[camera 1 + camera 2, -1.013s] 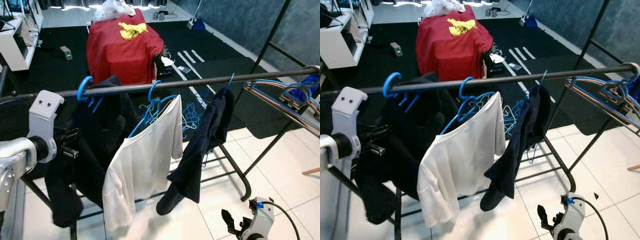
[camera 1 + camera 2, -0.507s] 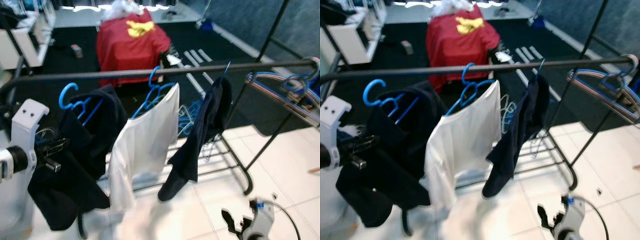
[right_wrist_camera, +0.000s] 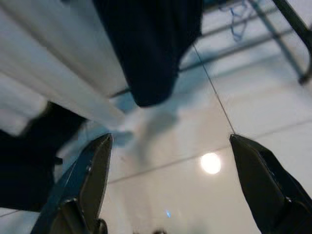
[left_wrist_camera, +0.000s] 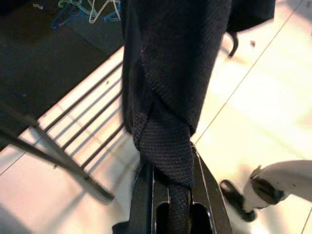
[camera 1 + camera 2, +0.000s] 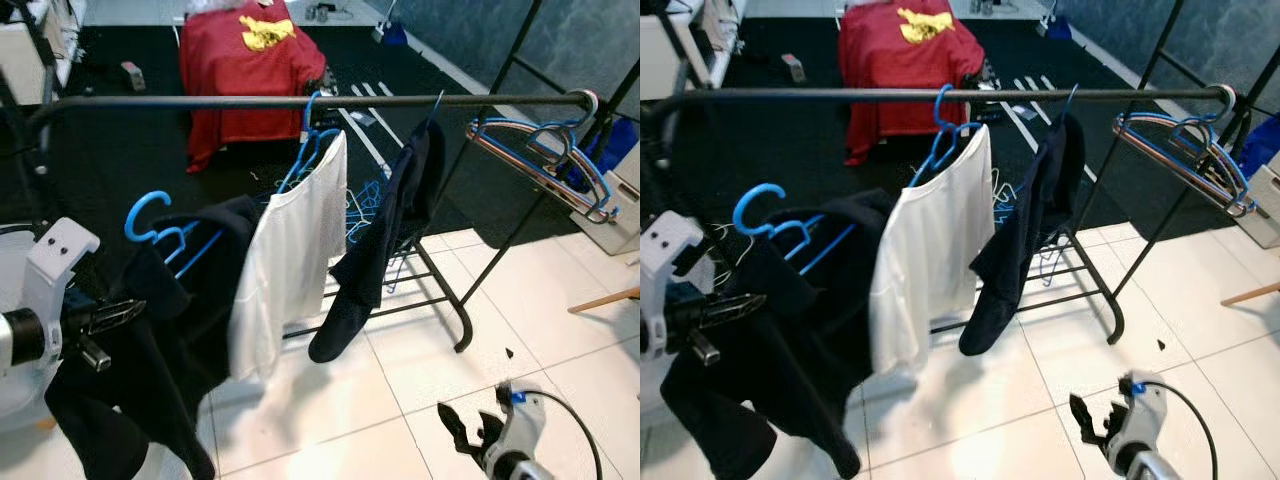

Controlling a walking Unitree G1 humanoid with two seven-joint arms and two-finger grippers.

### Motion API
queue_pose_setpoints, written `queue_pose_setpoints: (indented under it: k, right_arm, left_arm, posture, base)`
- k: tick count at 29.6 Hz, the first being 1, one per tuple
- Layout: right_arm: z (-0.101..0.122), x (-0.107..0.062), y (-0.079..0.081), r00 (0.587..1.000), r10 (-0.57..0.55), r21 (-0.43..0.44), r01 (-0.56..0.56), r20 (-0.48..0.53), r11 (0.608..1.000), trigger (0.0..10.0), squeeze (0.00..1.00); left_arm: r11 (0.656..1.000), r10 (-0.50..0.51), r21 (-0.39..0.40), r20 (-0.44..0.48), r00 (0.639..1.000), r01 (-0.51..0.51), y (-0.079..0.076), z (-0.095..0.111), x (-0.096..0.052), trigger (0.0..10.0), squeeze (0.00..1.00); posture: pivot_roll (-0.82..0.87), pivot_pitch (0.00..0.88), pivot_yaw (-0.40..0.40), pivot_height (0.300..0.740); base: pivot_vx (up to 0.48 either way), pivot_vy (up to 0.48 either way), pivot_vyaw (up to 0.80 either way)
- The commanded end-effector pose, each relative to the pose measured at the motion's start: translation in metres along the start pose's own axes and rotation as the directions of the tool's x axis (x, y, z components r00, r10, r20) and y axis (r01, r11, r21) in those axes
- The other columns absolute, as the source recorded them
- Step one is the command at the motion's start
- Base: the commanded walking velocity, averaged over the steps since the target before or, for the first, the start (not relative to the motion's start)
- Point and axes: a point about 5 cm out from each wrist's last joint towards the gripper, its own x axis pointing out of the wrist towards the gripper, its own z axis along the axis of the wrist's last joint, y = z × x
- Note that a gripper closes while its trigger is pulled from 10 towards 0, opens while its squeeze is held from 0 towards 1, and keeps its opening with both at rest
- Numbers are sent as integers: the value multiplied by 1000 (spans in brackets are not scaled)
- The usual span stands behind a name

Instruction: Hang hanger

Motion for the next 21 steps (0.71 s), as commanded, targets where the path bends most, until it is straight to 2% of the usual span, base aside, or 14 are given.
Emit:
queue_pose_setpoints:
  k: [1,2,3,7,8,9,11,12,13,15,16,19,20,21]
  right_arm:
    - [22,0,2,998,50,-32,-49,45,998,10000,0]
    - [87,2,32,957,219,-131,-197,188,972,10000,0]
    - [87,2,32,957,219,-131,-197,188,972,10000,0]
    - [119,2,51,915,317,-201,-271,248,941,10000,0]
    - [136,0,71,870,414,-250,-353,267,902,10000,0]
    - [136,0,71,870,414,-250,-353,267,902,10000,0]
    - [163,-9,106,758,592,-344,-498,274,796,10000,0]
    - [163,-9,106,758,592,-344,-498,274,796,10000,0]
    - [171,-14,116,718,642,-371,-537,269,757,10000,0]
    - [171,-14,116,718,642,-371,-537,269,757,10000,0]
    - [179,-19,126,668,698,-404,-582,258,706,10000,0]
    - [179,-19,126,668,698,-404,-582,258,706,10000,0]
    - [186,-25,135,622,746,-443,-614,237,653,10000,0]
    - [186,-25,135,622,746,-443,-614,237,653,10000,0]
  left_arm:
    - [999,-18,47,22,1000,17,3,8,-8,10000,0]
    - [993,-90,74,32,995,88,2,11,-18,10000,0]
    - [993,-90,74,32,995,88,2,11,-18,10000,0]
    - [978,-193,98,64,979,186,-8,18,-20,10000,0]
    - [957,-278,113,100,955,267,-19,24,-19,10000,0]
    - [957,-278,113,100,955,267,-19,24,-19,10000,0]
    - [911,-400,168,146,905,376,-36,35,-15,10000,0]
    - [911,-400,168,146,905,376,-36,35,-15,10000,0]
    - [902,-421,182,162,892,392,-39,39,-14,10000,0]
    - [902,-421,182,162,892,392,-39,39,-14,10000,0]
    - [897,-428,205,183,885,392,-40,47,-11,10000,0]
    - [897,-428,205,183,885,392,-40,47,-11,10000,0]
    - [894,-434,226,223,873,387,-42,60,-7,10000,0]
    - [894,-434,226,223,873,387,-42,60,-7,10000,0]
  posture:
    - [-80,106,-63,740]
    - [-75,101,-65,740]
    - [-75,101,-65,740]
    - [-72,93,-65,740]
    - [-70,87,-67,740]
    - [-70,87,-67,740]
    - [-70,81,-67,740]
    - [-70,81,-67,740]
    - [-70,81,-67,740]
    - [-70,81,-67,740]
    - [-61,71,-72,740]
    - [-61,71,-72,740]
    - [-64,66,-68,740]
    - [-64,66,-68,740]
  base:
    - [-296,0,0]
    - [-300,0,0]
    - [-300,0,0]
    - [-294,0,0]
    - [-255,0,0]
    - [-255,0,0]
    - [0,0,0]
    - [0,0,0]
    - [0,0,0]
    - [0,0,0]
    - [0,0,0]
    - [0,0,0]
    - [0,0,0]
    - [0,0,0]
